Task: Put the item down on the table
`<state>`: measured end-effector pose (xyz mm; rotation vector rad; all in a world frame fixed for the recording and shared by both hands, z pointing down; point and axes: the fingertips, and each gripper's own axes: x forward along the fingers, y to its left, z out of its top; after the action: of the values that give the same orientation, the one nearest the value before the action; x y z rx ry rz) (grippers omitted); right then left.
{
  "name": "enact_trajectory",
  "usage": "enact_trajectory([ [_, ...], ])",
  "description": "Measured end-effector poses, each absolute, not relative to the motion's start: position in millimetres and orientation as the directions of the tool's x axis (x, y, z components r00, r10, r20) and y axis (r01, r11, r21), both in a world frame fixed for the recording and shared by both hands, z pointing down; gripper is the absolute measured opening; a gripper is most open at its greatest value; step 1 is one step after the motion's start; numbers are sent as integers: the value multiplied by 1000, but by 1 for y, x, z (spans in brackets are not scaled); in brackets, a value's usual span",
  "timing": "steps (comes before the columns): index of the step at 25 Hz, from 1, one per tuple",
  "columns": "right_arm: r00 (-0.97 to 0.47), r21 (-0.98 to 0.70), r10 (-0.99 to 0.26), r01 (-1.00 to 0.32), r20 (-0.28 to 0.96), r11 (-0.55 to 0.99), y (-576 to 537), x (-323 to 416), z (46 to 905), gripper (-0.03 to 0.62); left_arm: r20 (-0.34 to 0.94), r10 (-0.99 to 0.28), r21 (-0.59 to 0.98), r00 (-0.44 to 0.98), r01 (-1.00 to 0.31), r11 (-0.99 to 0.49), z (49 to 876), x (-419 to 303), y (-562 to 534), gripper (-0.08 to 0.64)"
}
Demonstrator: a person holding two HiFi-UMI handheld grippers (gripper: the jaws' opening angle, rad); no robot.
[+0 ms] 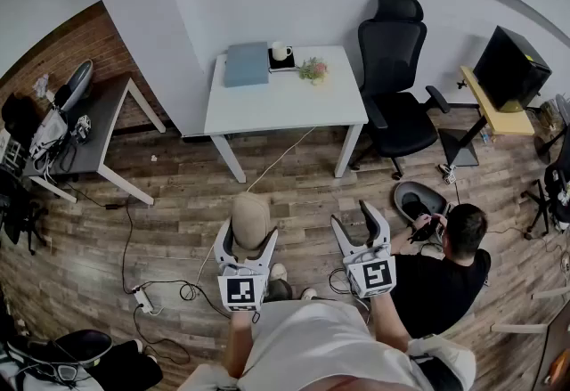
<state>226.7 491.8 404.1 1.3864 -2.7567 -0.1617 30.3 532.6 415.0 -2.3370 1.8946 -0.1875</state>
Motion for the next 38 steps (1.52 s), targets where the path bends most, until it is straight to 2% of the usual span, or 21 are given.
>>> enact_trajectory([
  [8,-607,104,-794,-792,-26,602,479,234,401,270,1,-976,-213,217,-954,-212,406,50,524,400],
  [13,-624,106,-780,-780,-44,617,470,224,409,273,13,-979,-166,204,-965,-203,411,45,515,400],
  [18,-618,118,-785,-782,-29,612,444,209,409,272,4,-978,-196,207,-959,-204,417,26,487,400],
  [29,-560,138,-828,-818,33,558,364,163,416,272,22,-970,-117,241,-963,-242,417,-26,401,400],
  [35,-553,144,-833,-823,14,549,330,127,414,272,-6,-959,-158,284,-947,-280,418,-59,357,400],
  [38,-545,152,-838,-828,12,540,315,112,415,272,11,-957,-114,291,-950,-290,417,-74,338,399],
])
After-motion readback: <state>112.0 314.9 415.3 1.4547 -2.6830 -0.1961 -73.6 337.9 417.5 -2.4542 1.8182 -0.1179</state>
